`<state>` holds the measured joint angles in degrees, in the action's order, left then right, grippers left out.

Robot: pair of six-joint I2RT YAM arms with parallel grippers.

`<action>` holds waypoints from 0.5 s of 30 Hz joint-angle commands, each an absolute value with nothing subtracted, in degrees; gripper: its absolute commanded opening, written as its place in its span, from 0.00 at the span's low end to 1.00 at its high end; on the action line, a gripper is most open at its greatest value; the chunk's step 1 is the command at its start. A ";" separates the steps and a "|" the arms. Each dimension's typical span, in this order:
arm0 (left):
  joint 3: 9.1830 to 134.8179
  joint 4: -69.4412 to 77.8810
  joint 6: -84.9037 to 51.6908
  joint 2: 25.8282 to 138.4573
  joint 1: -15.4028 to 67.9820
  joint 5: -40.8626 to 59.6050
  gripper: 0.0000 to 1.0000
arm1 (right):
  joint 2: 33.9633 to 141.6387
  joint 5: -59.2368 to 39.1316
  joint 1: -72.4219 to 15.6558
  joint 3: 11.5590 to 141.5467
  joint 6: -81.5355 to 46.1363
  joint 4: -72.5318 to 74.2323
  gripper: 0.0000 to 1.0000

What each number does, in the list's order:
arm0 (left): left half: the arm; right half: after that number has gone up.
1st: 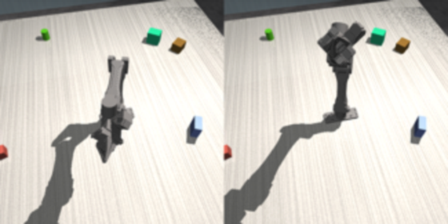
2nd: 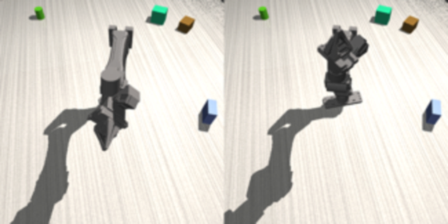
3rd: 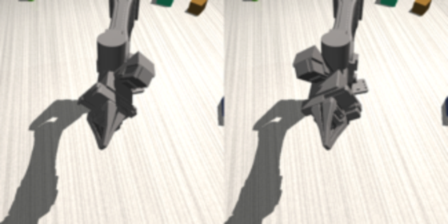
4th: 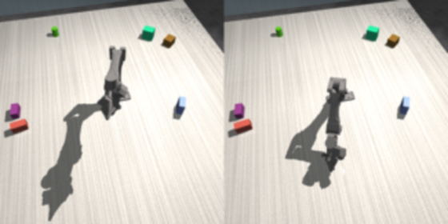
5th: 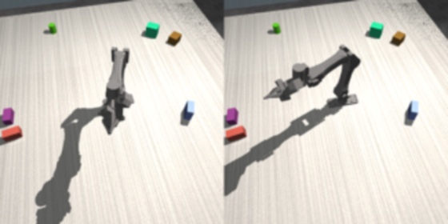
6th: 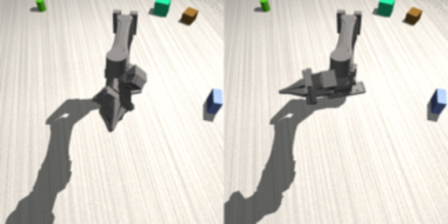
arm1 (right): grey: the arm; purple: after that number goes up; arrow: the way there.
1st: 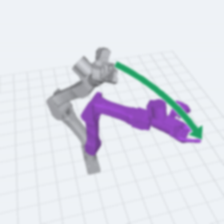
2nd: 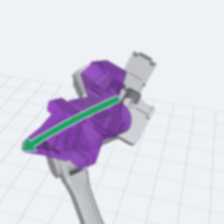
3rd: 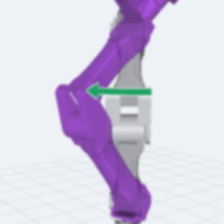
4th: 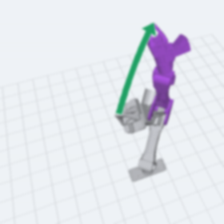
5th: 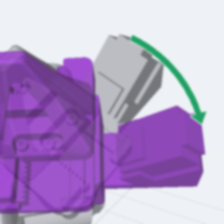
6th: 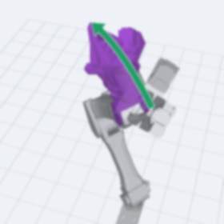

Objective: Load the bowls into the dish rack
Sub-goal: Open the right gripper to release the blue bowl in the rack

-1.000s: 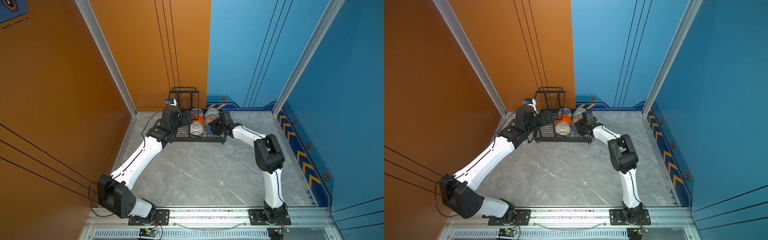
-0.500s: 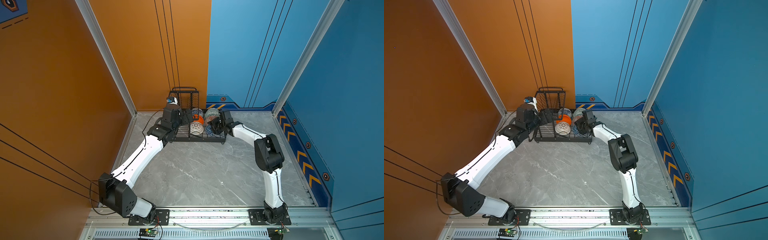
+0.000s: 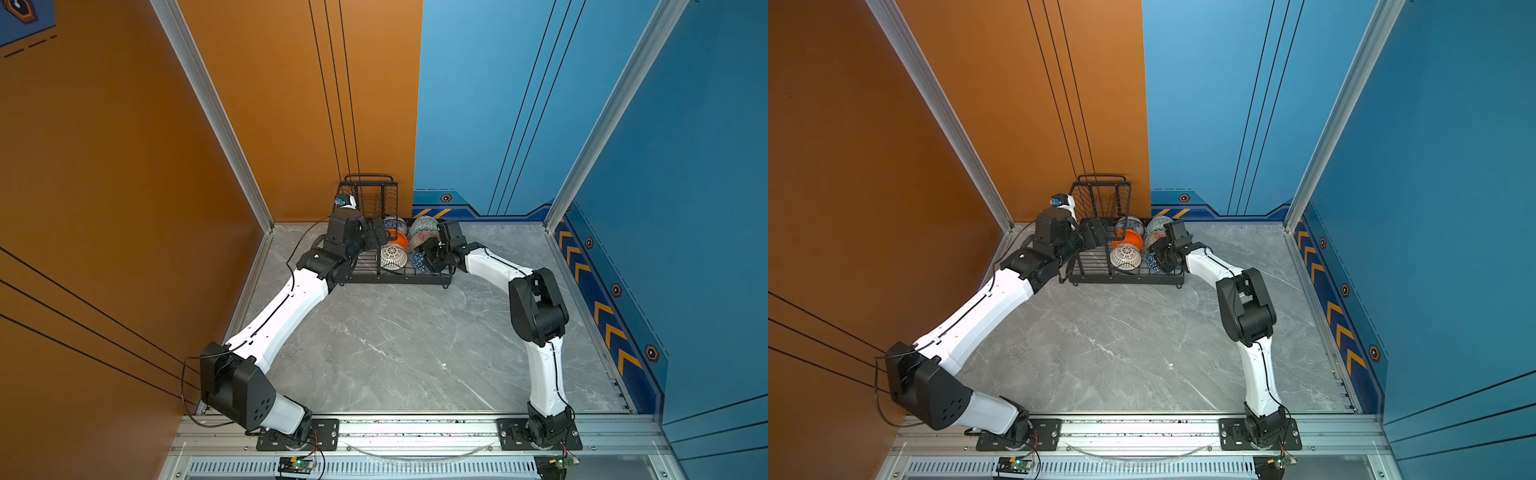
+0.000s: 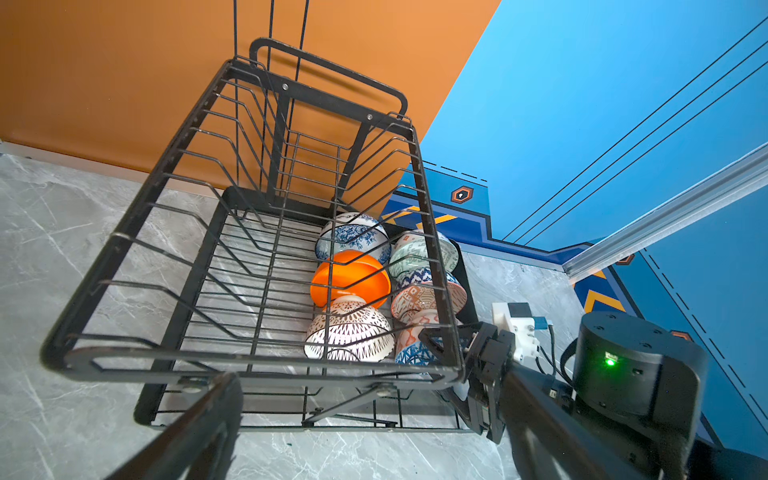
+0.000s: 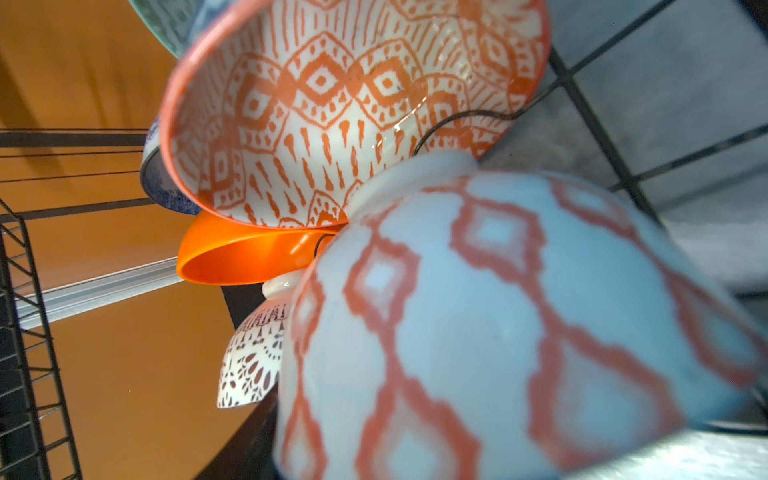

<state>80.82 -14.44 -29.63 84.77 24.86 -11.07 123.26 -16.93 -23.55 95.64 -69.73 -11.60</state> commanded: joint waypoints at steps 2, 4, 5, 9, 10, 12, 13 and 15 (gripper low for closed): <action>81.79 -14.33 -28.42 83.62 24.36 -13.09 0.98 | 117.23 -16.66 -23.03 97.64 -64.27 -15.91 0.68; 81.57 -14.33 -28.28 83.40 23.84 -13.14 0.98 | 116.66 -16.87 -23.03 98.74 -62.34 -17.12 0.71; 81.47 -14.41 -28.19 83.29 23.52 -13.14 0.98 | 116.43 -16.96 -23.09 99.50 -61.30 -17.99 0.71; 81.12 -14.51 -27.02 82.42 22.19 -13.63 0.98 | 114.92 -16.95 -23.12 100.72 -58.88 -19.95 0.80; 81.04 -14.65 -26.67 82.14 21.79 -13.89 0.98 | 114.35 -16.96 -23.14 100.73 -58.28 -20.18 0.80; 80.42 -14.56 -25.25 80.77 20.99 -15.62 0.98 | 113.04 -16.62 -23.08 100.92 -56.23 -21.27 0.91; 80.04 -14.21 -24.14 80.10 20.60 -16.66 0.98 | 112.35 -16.29 -22.98 101.17 -55.18 -22.24 0.92; 78.03 -12.95 -22.14 78.51 19.32 -18.70 0.98 | 110.57 -15.64 -22.40 101.26 -52.47 -23.83 0.94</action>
